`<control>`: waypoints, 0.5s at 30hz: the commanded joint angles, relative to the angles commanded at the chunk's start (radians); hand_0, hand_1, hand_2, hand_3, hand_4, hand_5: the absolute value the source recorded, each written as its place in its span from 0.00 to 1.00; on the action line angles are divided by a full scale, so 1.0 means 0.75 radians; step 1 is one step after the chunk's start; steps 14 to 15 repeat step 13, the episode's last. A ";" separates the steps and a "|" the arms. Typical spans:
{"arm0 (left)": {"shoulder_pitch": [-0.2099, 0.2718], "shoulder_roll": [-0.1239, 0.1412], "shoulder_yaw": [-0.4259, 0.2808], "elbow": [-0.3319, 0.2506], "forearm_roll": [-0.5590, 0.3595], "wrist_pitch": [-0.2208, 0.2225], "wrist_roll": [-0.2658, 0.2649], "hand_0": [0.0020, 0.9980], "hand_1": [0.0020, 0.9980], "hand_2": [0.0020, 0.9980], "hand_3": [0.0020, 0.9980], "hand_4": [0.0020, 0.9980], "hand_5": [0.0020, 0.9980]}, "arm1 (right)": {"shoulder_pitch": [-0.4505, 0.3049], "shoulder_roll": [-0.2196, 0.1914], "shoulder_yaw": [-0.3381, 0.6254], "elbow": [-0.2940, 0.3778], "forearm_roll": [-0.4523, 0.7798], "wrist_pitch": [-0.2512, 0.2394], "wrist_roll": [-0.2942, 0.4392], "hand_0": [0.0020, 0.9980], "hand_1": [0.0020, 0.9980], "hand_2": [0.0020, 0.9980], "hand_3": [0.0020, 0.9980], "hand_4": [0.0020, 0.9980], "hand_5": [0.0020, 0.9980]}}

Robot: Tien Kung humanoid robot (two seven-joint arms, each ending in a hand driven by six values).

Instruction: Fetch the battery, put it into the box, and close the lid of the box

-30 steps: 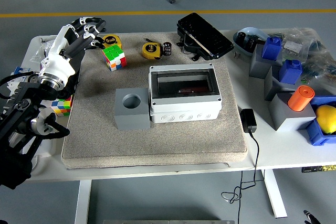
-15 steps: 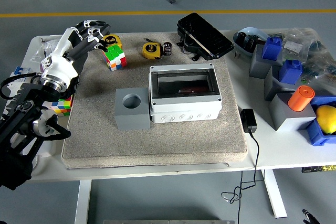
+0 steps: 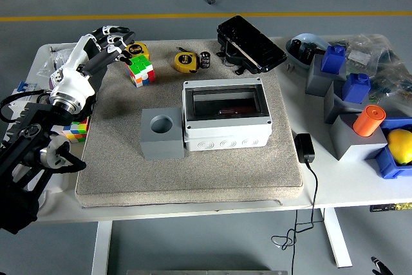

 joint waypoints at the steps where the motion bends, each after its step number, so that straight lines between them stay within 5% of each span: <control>1: 0.001 0.000 0.001 0.001 -0.001 0.001 -0.001 0.27 0.33 0.47 0.52 0.93 0.29 | 0.000 0.001 0.000 -0.001 0.000 -0.001 0.000 0.66 0.64 0.65 0.54 0.89 0.44; 15: 0.006 0.001 -0.004 -0.003 -0.002 0.003 0.002 0.27 0.33 0.47 0.52 0.92 0.28 | -0.002 -0.004 -0.001 -0.002 0.002 -0.004 -0.007 0.66 0.64 0.65 0.54 0.89 0.44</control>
